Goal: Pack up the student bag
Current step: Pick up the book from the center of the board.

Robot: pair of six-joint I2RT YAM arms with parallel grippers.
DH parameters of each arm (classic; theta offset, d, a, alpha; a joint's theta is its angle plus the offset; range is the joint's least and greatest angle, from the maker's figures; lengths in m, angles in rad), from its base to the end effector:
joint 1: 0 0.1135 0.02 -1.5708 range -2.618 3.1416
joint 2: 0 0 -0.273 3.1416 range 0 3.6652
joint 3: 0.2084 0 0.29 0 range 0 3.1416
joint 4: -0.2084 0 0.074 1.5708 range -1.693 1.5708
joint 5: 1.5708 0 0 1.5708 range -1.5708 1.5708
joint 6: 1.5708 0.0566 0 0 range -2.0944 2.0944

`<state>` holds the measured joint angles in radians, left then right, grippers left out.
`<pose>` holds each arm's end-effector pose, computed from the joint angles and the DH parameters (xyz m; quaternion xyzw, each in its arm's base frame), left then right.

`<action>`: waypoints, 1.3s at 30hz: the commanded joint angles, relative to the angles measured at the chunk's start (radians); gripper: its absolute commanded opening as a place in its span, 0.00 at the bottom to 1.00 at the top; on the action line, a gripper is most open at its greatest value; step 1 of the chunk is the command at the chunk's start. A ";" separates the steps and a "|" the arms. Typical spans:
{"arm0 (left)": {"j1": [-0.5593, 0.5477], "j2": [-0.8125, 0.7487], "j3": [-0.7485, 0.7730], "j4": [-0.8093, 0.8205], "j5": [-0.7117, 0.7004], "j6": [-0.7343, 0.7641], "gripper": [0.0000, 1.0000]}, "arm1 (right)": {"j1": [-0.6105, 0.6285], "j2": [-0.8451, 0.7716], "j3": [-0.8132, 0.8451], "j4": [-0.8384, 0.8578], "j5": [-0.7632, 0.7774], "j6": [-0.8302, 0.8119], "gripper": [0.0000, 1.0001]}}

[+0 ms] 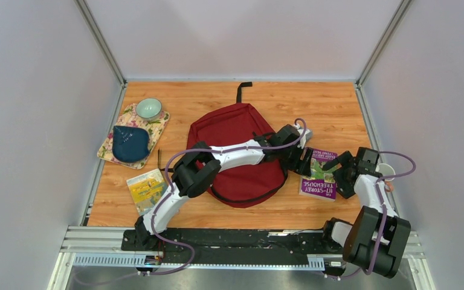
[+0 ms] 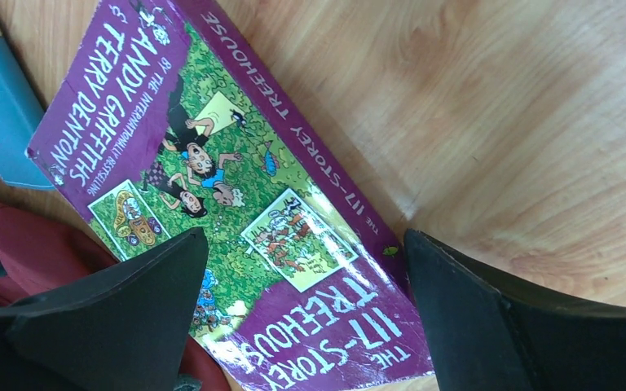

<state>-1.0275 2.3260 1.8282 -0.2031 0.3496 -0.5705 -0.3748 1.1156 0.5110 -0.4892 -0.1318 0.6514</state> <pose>0.2844 -0.5084 0.1475 0.2737 0.8533 -0.4074 0.1764 0.2142 -0.0763 0.1312 0.4624 0.8524 0.0959 0.2247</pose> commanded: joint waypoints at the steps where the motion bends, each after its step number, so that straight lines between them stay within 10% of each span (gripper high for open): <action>1: -0.006 0.006 -0.001 0.017 0.040 -0.037 0.75 | -0.007 0.030 0.004 0.064 -0.083 -0.047 0.99; 32: -0.017 -0.017 -0.036 0.197 0.158 -0.186 0.33 | -0.006 0.006 -0.109 0.135 -0.408 -0.107 0.83; 39: -0.017 -0.047 -0.079 0.289 0.178 -0.203 0.39 | -0.004 -0.016 -0.111 0.123 -0.411 -0.108 0.83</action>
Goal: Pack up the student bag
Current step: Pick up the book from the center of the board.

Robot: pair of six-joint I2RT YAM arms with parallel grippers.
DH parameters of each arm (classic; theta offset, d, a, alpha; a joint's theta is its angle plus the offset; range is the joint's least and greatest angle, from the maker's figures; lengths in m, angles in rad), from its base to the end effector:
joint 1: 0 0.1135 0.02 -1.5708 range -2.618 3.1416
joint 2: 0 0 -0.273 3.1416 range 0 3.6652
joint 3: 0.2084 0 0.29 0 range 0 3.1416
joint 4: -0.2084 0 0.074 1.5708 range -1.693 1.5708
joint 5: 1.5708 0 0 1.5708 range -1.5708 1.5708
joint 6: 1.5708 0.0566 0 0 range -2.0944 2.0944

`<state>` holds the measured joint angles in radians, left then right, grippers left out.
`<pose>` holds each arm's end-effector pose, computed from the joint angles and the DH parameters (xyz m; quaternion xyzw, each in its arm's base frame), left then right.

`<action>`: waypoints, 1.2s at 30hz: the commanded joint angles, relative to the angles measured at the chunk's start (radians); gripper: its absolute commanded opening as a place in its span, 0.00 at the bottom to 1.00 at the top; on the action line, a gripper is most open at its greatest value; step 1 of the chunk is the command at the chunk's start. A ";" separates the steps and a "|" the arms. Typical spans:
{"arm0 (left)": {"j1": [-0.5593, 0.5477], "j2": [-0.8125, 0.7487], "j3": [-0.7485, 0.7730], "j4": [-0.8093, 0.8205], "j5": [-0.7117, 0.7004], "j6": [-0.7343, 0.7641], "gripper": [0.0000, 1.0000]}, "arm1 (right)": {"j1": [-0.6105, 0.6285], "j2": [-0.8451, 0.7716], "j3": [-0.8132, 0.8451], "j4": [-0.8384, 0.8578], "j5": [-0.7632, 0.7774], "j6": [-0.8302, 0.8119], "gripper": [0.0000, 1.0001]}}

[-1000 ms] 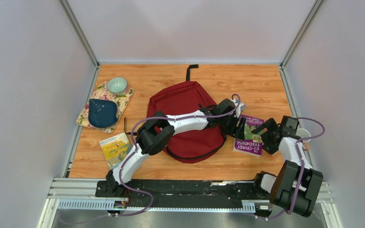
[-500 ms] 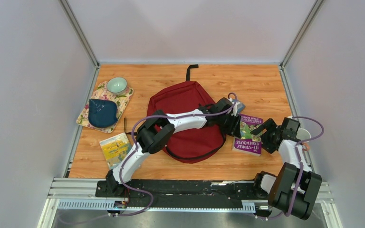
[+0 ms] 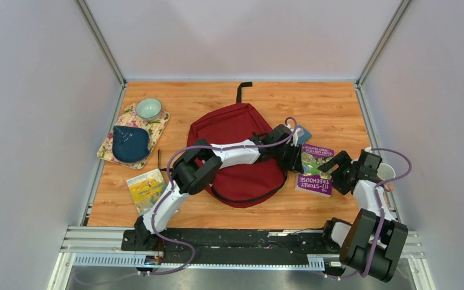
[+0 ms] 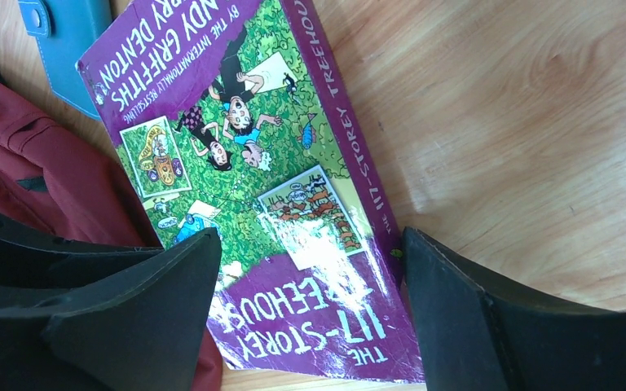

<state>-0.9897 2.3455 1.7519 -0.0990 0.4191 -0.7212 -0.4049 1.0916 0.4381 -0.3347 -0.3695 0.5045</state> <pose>0.2972 -0.4945 0.1194 0.2061 0.8655 -0.4374 0.1306 0.2154 -0.0701 0.1250 0.3661 0.8691 0.1898 0.2732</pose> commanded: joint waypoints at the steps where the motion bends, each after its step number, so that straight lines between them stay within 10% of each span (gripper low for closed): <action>1: -0.055 -0.068 -0.006 0.203 0.113 -0.057 0.41 | 0.026 0.007 -0.038 -0.033 -0.175 0.037 0.83; 36: -0.056 -0.081 -0.077 0.338 0.147 -0.138 0.45 | 0.026 0.019 -0.056 -0.029 -0.190 0.025 0.82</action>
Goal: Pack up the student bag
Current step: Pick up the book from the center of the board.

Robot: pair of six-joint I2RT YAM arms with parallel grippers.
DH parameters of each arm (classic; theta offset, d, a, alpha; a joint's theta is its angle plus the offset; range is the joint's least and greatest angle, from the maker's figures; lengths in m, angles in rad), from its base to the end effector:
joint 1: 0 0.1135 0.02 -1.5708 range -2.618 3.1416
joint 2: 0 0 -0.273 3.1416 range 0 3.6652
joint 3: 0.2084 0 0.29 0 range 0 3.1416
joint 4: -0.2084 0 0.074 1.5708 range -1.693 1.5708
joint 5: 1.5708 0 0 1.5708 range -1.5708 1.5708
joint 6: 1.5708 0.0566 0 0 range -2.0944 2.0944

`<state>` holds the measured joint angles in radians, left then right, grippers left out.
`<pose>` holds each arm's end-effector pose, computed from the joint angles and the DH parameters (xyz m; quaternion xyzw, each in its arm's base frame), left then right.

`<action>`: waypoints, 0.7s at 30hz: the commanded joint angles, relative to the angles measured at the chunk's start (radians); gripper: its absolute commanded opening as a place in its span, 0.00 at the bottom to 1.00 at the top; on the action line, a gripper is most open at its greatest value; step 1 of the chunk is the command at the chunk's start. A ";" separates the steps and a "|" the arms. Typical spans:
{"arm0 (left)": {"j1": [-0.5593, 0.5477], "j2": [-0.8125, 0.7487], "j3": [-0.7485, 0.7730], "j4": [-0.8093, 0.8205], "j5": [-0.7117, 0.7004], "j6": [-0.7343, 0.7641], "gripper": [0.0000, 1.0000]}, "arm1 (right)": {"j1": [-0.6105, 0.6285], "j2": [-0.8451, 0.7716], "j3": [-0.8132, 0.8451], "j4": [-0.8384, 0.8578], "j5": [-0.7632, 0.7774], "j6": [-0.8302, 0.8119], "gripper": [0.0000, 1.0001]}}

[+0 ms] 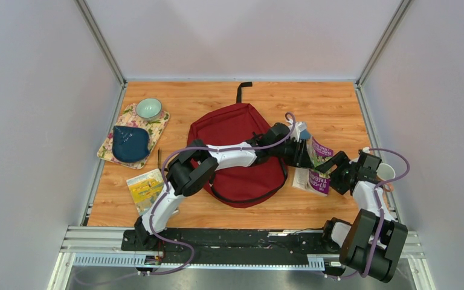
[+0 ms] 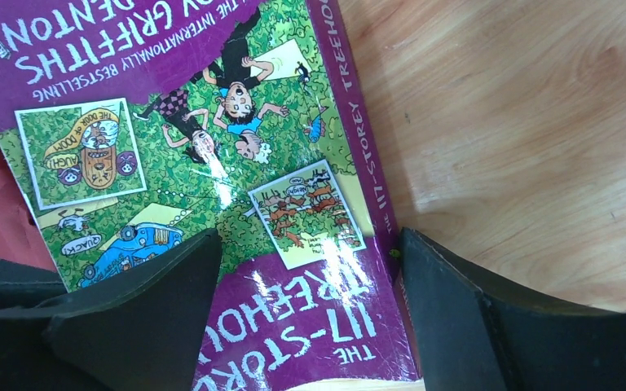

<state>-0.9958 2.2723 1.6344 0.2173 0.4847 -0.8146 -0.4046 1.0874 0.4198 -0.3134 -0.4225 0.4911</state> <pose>0.2895 -0.4953 0.1506 0.2037 0.7995 -0.5397 0.1677 0.2141 -0.0664 0.1223 0.3502 0.8697 0.2127 0.2752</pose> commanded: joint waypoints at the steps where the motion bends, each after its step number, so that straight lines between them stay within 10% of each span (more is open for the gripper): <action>1: -0.050 0.007 0.047 0.004 0.083 -0.049 0.45 | 0.024 0.023 -0.038 -0.049 -0.137 0.035 0.82; 21: -0.021 0.019 0.039 -0.210 -0.026 -0.055 0.48 | 0.024 0.022 -0.038 -0.047 -0.131 0.040 0.82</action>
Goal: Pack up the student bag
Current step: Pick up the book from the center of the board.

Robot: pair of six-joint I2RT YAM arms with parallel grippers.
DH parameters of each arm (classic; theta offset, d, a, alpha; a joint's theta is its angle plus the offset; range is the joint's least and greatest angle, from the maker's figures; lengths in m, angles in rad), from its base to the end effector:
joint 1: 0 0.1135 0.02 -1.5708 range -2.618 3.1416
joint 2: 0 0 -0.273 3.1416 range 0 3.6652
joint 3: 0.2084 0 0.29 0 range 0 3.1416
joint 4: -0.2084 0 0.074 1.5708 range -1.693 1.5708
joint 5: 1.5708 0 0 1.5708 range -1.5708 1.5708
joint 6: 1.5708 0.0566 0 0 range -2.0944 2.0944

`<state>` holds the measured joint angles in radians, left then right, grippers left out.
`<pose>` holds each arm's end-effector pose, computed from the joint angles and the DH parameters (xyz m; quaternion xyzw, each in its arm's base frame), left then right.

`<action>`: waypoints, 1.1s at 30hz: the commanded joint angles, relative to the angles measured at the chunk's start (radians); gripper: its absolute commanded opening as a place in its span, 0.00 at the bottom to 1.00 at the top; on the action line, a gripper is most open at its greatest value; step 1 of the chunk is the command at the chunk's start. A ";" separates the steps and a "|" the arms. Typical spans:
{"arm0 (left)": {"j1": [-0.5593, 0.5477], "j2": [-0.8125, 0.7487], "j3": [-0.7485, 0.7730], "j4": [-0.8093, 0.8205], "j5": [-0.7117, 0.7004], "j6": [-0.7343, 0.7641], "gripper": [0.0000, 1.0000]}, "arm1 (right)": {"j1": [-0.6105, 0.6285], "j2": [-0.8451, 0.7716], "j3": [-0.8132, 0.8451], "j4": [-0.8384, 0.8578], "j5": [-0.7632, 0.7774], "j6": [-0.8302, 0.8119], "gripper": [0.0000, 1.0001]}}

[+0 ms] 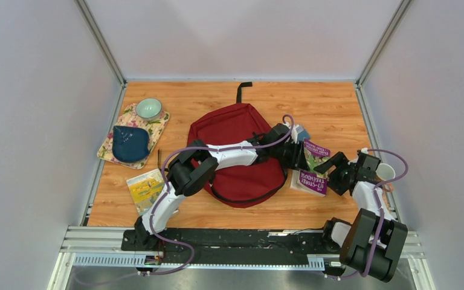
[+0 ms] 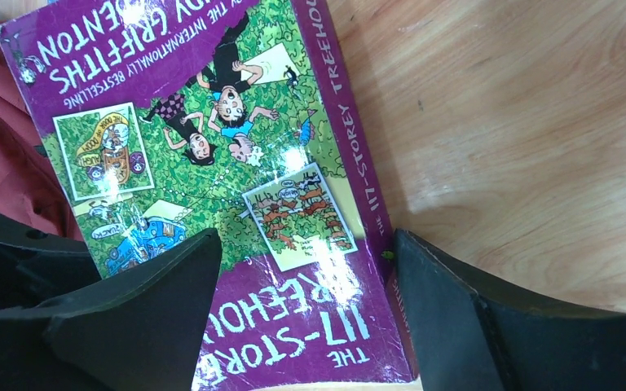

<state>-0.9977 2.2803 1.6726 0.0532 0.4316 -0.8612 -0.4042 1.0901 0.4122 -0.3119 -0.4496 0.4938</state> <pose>0.2901 -0.4932 0.1418 0.1621 0.8443 -0.4928 0.1344 0.2128 -0.0643 0.1199 0.3479 0.8691 0.2259 0.2694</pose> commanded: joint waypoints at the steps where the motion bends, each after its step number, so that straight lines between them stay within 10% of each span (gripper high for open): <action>1: -0.019 0.015 0.003 -0.049 0.027 -0.010 0.48 | 0.024 0.017 -0.030 -0.049 -0.104 0.035 0.82; 6: -0.016 0.034 0.018 -0.076 0.033 -0.012 0.47 | 0.024 0.014 -0.029 -0.050 -0.106 0.035 0.82; 13: -0.013 0.045 0.029 -0.079 0.050 -0.015 0.00 | 0.025 -0.033 -0.006 -0.094 -0.106 0.040 0.83; 33: 0.004 -0.310 0.039 -0.061 0.033 0.175 0.00 | 0.016 -0.378 0.258 -0.394 -0.015 0.109 0.89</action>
<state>-0.9997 2.1628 1.6836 -0.1040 0.4595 -0.7578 -0.3893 0.7998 0.5728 -0.6380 -0.4793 0.5617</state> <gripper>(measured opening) 0.044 0.891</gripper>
